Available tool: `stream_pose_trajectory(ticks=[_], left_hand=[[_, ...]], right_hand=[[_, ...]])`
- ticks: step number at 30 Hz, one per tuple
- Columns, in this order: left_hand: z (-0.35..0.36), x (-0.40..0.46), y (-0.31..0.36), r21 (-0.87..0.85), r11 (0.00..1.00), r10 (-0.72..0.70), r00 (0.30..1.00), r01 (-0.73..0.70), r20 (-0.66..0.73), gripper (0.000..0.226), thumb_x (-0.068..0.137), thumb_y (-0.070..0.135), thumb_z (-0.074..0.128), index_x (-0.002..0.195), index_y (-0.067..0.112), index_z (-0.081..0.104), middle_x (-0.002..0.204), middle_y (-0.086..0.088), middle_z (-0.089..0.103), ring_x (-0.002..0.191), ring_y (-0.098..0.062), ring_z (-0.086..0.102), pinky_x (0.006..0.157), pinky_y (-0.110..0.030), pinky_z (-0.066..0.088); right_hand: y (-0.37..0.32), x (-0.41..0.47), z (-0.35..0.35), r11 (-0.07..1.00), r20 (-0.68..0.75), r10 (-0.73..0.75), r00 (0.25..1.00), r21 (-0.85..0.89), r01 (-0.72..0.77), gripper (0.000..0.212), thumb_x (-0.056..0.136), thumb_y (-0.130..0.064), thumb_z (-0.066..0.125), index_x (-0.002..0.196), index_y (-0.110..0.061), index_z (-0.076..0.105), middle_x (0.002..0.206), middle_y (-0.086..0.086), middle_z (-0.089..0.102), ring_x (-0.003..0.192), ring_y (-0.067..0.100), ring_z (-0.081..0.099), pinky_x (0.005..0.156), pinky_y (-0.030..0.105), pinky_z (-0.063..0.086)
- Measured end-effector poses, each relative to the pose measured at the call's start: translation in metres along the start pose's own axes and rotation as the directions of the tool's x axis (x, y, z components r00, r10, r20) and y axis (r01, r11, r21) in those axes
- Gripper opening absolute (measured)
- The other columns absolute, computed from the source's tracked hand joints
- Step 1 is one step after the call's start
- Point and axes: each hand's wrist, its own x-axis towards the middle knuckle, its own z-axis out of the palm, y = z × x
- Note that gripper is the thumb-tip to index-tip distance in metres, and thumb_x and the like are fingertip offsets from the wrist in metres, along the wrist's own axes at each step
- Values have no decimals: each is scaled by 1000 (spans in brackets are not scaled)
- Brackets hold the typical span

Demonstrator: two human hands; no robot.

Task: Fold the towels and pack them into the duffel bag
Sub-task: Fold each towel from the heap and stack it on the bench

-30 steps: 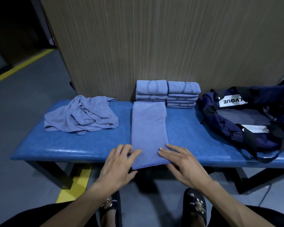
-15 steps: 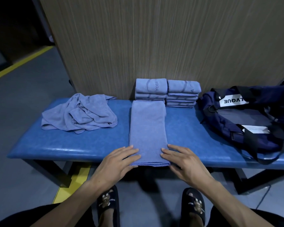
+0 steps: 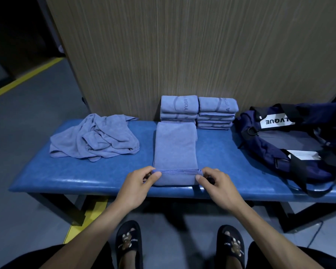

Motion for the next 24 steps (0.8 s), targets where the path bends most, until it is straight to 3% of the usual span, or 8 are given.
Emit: stream_pose_trajectory(ticks=[3, 5, 11, 14, 18, 24], left_hand=[[3, 10, -2, 0, 997, -73, 997, 73, -20, 53, 91, 62, 50, 76, 11, 55, 64, 9, 42, 64, -7, 35, 61, -34, 35], [3, 14, -3, 25, 992, -123, 992, 124, -11, 48, 97, 52, 55, 72, 11, 54, 60, 10, 41, 61, -7, 34, 60, -33, 34], [5, 25, -2, 142, 966, -220, 975, 217, 5, 53, 100, 47, 55, 61, 17, 33, 51, 8, 31, 55, -13, 29, 56, -35, 27], [5, 29, -1, 172, 955, -245, 970, 241, -3, 54, 98, 46, 58, 60, 15, 34, 47, 6, 30, 51, -13, 26, 54, -35, 25], [6, 29, 0, 189, 934, -298, 953, 302, -51, 52, 95, 50, 61, 70, 5, 50, 44, 7, 34, 50, -14, 29, 53, -34, 28], [10, 24, 10, 263, 922, -251, 956, 284, -151, 44, 96, 49, 59, 63, 20, 50, 51, 7, 49, 61, -18, 49, 58, -35, 36]], right_hand=[[-4, 8, -1, 991, 29, 88, 996, 95, -90, 31, 99, -26, 59, 71, -12, 55, 57, -10, 51, 57, 6, 43, 58, 24, 35], [-6, 13, -1, 984, 14, 140, 990, 105, -141, 35, 100, -29, 58, 72, -6, 55, 56, -8, 50, 55, 5, 40, 57, 25, 34], [-11, 22, 6, 976, -64, 207, 976, -54, -211, 42, 97, -26, 53, 60, -15, 36, 53, -7, 36, 53, 9, 33, 53, 25, 30], [-11, 26, 9, 962, -62, 223, 973, -147, -229, 42, 97, -24, 50, 59, -14, 35, 58, 0, 39, 60, 18, 38, 56, 30, 30], [-11, 30, 13, 928, -64, 241, 968, -278, -249, 41, 97, -31, 44, 59, -19, 35, 66, 1, 45, 74, 30, 48, 65, 37, 34], [-21, 30, 15, 875, -91, 255, 963, -401, -270, 39, 101, -36, 37, 65, -20, 39, 92, 13, 66, 91, 35, 58, 75, 39, 44]])
